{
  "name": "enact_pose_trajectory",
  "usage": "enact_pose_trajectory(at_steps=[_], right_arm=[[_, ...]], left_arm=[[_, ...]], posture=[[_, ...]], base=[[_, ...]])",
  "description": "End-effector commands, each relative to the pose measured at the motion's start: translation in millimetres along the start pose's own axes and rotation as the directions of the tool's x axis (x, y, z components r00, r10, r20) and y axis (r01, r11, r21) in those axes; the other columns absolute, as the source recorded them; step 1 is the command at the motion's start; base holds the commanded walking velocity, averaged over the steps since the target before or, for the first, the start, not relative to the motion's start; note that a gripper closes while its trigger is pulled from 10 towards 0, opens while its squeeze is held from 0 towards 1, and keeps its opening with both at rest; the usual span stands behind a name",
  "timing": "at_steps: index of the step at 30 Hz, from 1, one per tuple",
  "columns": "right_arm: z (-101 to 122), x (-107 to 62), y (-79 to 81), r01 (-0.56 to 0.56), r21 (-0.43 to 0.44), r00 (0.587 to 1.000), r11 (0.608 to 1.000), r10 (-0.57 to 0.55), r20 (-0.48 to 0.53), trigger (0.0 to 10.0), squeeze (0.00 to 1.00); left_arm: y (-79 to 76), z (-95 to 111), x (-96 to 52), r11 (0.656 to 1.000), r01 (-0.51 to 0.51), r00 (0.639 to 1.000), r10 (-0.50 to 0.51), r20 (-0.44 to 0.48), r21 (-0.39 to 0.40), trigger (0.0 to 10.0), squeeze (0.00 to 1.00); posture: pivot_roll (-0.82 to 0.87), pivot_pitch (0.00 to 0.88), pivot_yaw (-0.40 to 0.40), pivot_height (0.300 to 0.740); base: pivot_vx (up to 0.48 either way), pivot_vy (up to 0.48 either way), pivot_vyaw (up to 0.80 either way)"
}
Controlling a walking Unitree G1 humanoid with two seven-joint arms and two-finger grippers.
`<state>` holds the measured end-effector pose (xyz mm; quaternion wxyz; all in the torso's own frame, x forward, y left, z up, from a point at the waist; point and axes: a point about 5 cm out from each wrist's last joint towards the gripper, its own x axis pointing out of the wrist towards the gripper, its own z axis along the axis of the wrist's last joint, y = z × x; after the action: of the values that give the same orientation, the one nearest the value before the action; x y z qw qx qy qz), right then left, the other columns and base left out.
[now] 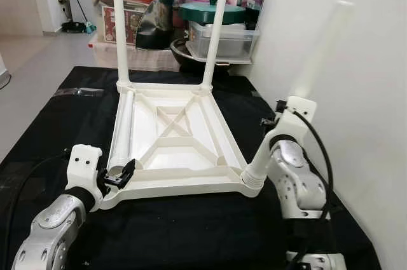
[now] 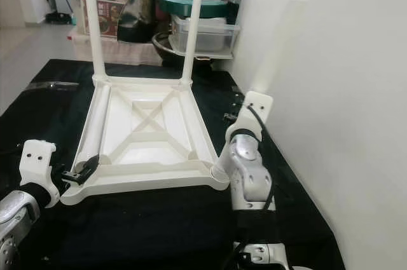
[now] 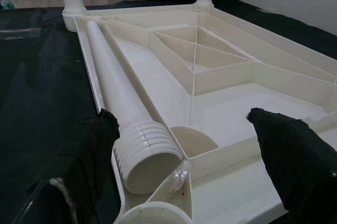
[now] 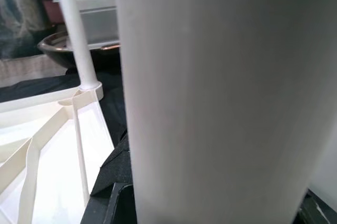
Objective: Building children table
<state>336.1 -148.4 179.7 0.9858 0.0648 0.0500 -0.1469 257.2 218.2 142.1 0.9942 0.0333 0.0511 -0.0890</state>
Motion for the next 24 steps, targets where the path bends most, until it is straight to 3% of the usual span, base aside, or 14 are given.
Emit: enact_pose_trajectory(at_steps=[1,7,9,12,13,15,16,17,18,20,21,22,23,24], right_arm=[[-38.6,0.1,-12.3,0.046,-0.065,0.986,0.997,-0.056,-0.160,0.0,0.00],[-31.5,0.2,8.3,-0.212,0.035,0.968,0.977,0.215,-0.128,0.0,0.00],[-16.0,-2.0,16.5,-0.412,-0.010,0.911,0.911,0.411,-0.026,0.0,0.00],[0.7,-11.2,21.9,-0.611,-0.119,0.782,0.783,0.620,0.067,0.0,0.00],[0.7,-11.2,21.9,-0.611,-0.119,0.782,0.783,0.620,0.067,0.0,0.00],[3.8,-18.8,25.4,-0.701,-0.184,0.690,0.689,0.720,0.068,0.0,0.00],[3.8,-18.8,25.4,-0.701,-0.184,0.690,0.689,0.720,0.068,0.0,0.00],[4.1,-22.7,27.1,-0.739,-0.219,0.642,0.637,0.765,0.059,0.0,0.00],[4.1,-22.7,27.1,-0.739,-0.219,0.642,0.637,0.765,0.059,0.0,0.00],[4.3,-30.8,30.1,-0.822,-0.286,0.508,0.492,0.861,0.020,0.0,0.00],[4.3,-30.8,30.1,-0.822,-0.286,0.508,0.492,0.861,0.020,0.0,0.00],[4.5,-33.2,30.7,-0.845,-0.305,0.460,0.439,0.888,0.002,0.0,0.00],[4.5,-33.2,30.7,-0.845,-0.305,0.460,0.439,0.888,0.002,0.0,0.00],[4.6,-34.7,30.7,-0.871,-0.326,0.398,0.368,0.917,-0.027,0.0,0.00]], left_arm=[[1.4,-0.6,1.6,1.000,-0.010,1.000,0.010,0.000,-0.006,10.0,0.00],[1.2,0.0,3.7,1.000,-0.007,1.000,0.007,0.001,0.000,10.0,0.00],[1.7,0.3,5.3,1.000,-0.005,1.000,0.005,0.000,0.004,10.0,0.00],[2.5,0.3,6.7,1.000,-0.005,1.000,0.005,0.000,0.010,10.0,0.00],[2.5,0.3,6.7,1.000,-0.005,1.000,0.005,0.000,0.010,10.0,0.00],[2.4,0.0,7.1,1.000,-0.005,1.000,0.005,-0.001,0.011,10.0,0.00],[2.4,0.0,7.1,1.000,-0.005,1.000,0.005,-0.001,0.011,10.0,0.00],[2.1,-0.3,7.3,1.000,-0.004,1.000,0.004,-0.001,0.011,10.0,0.00],[2.1,-0.3,7.3,1.000,-0.004,1.000,0.004,-0.001,0.011,10.0,0.00],[0.9,-1.4,7.6,1.000,0.000,1.000,0.000,-0.004,0.010,10.0,0.00],[0.9,-1.4,7.6,1.000,0.000,1.000,0.000,-0.004,0.010,10.0,0.00],[0.4,-1.8,7.8,1.000,0.002,1.000,-0.002,-0.005,0.011,10.0,0.00],[0.4,-1.8,7.8,1.000,0.002,1.000,-0.002,-0.005,0.011,10.0,0.00],[0.5,-1.9,8.0,1.000,0.004,1.000,-0.004,-0.005,0.011,10.0,0.00]], posture=[[0.08,0.000,-0.129,0.740],[0.08,0.000,-0.123,0.740],[0.07,0.000,-0.121,0.740],[0.07,0.000,-0.122,0.740],[0.07,0.000,-0.122,0.740],[0.07,0.000,-0.122,0.740],[0.07,0.000,-0.122,0.740],[0.07,0.000,-0.122,0.740],[0.07,0.000,-0.122,0.740],[0.08,0.000,-0.126,0.740],[0.08,0.000,-0.126,0.740],[0.08,0.000,-0.126,0.740],[0.08,0.000,-0.126,0.740],[0.08,0.000,-0.127,0.740]], base=[[0.000,0.000,0.00],[0.000,0.000,0.00],[0.000,0.000,0.00],[0.000,0.000,0.00],[0.000,0.000,0.00],[0.000,0.000,0.00],[0.000,0.000,0.00],[0.000,0.000,0.00],[0.000,0.000,0.00],[0.000,0.000,0.00],[0.000,0.000,0.00],[0.000,0.000,0.00],[0.000,0.000,0.00],[0.000,0.000,0.00]])
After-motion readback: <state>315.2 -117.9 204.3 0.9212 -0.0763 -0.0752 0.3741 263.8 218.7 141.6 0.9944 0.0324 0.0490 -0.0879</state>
